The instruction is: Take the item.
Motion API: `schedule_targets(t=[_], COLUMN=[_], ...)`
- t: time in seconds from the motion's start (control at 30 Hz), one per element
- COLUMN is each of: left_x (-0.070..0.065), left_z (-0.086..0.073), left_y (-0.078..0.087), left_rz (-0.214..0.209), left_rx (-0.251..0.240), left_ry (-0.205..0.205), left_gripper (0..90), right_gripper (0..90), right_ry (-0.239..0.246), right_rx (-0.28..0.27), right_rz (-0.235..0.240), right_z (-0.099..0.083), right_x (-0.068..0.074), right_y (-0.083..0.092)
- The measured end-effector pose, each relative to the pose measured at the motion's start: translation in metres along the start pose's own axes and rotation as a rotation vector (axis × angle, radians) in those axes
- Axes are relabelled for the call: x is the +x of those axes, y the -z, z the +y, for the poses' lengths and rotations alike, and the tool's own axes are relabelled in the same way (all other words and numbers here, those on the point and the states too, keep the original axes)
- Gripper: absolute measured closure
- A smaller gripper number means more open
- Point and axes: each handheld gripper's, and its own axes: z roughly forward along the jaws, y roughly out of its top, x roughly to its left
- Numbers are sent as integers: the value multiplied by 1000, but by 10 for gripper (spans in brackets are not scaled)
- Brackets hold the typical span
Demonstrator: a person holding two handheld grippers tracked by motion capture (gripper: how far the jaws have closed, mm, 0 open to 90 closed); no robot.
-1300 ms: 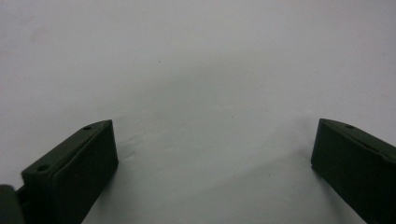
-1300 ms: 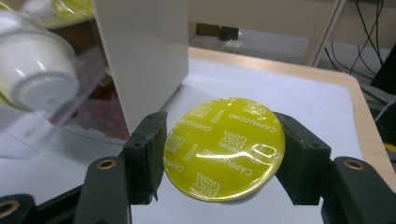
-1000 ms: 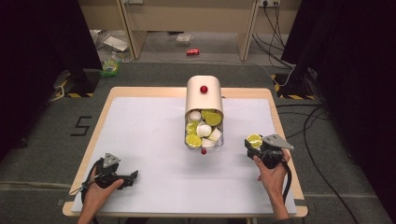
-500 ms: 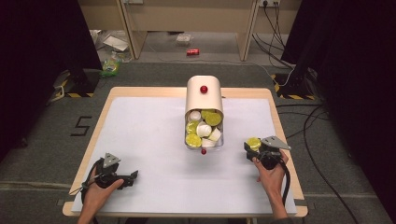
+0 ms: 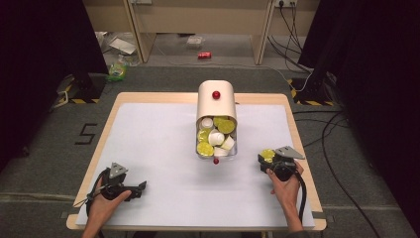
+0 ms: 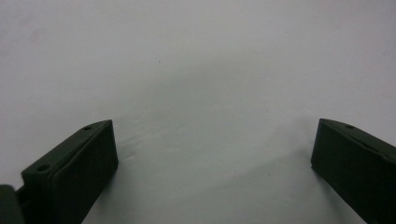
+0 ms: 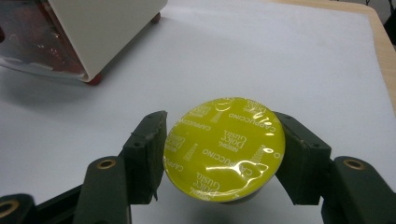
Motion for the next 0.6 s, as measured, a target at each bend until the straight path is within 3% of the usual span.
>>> schedule_targets(t=[0.6], left_x=[0], left_z=[0], left_y=[0], left_rz=[1], left_rx=[-1], left_ry=[0], left_gripper=[0], right_gripper=[406], right_ry=[4], right_rx=[34], right_rz=[4], right_z=[-4], right_x=[3], right_y=[-6])
